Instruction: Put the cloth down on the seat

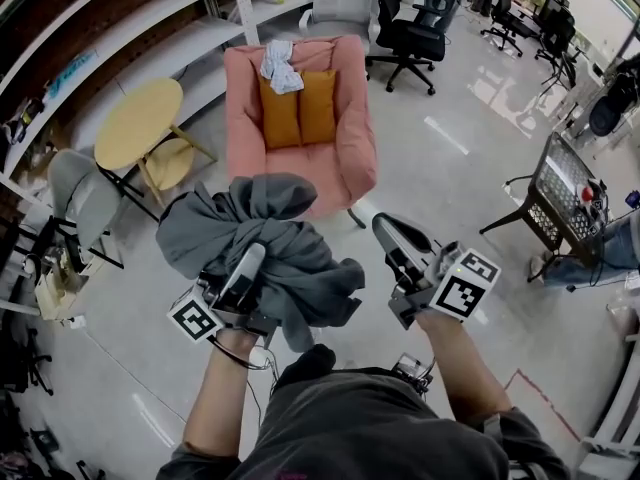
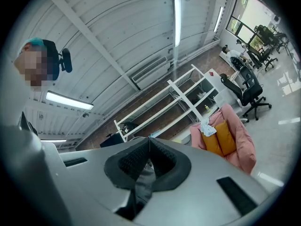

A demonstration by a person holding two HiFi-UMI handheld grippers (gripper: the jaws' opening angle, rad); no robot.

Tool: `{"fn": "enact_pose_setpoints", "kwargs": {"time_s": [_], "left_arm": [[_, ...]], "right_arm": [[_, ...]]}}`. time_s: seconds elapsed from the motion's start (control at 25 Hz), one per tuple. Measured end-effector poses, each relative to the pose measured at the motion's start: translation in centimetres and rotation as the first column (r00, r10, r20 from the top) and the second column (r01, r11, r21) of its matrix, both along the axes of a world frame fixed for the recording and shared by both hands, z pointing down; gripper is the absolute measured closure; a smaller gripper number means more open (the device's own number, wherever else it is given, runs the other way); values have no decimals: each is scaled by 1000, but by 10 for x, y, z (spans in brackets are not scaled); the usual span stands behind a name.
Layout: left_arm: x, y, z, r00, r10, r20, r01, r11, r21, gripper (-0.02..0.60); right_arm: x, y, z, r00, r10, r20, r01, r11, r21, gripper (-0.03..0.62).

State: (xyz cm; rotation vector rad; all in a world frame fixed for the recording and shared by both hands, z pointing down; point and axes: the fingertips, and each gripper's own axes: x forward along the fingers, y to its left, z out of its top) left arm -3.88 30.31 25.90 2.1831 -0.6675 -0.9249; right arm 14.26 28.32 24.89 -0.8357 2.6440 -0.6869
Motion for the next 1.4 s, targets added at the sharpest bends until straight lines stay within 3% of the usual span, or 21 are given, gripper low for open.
{"fn": "enact_pose_setpoints", "kwargs": {"time_s": [0.72, 0.84, 1.0, 1.28, 1.4], "left_arm": [[-88, -161, -7, 999, 32, -3, -32, 999, -18, 270], [-93, -178, -8, 999, 34, -2, -34, 999, -23, 270], [-98, -198, -21, 999, 34, -35, -33, 999, 27, 270], [-93, -244, -11, 1000, 8, -1, -8, 1000, -21, 270], [-83, -289, -8, 1000, -9, 10, 10, 999, -41, 270]], "right_arm": [[-90, -155, -12, 999, 32, -21, -33, 999, -16, 579], [-93, -171, -13, 999, 36, -20, -36, 999, -14, 579], [-98, -192, -13, 999, 33, -21, -33, 999, -13, 579], [-99, -238, -8, 1000, 5, -21, -6, 1000, -24, 579], [-92, -287, -3, 1000, -18, -21, 17, 999, -38, 579]]}}
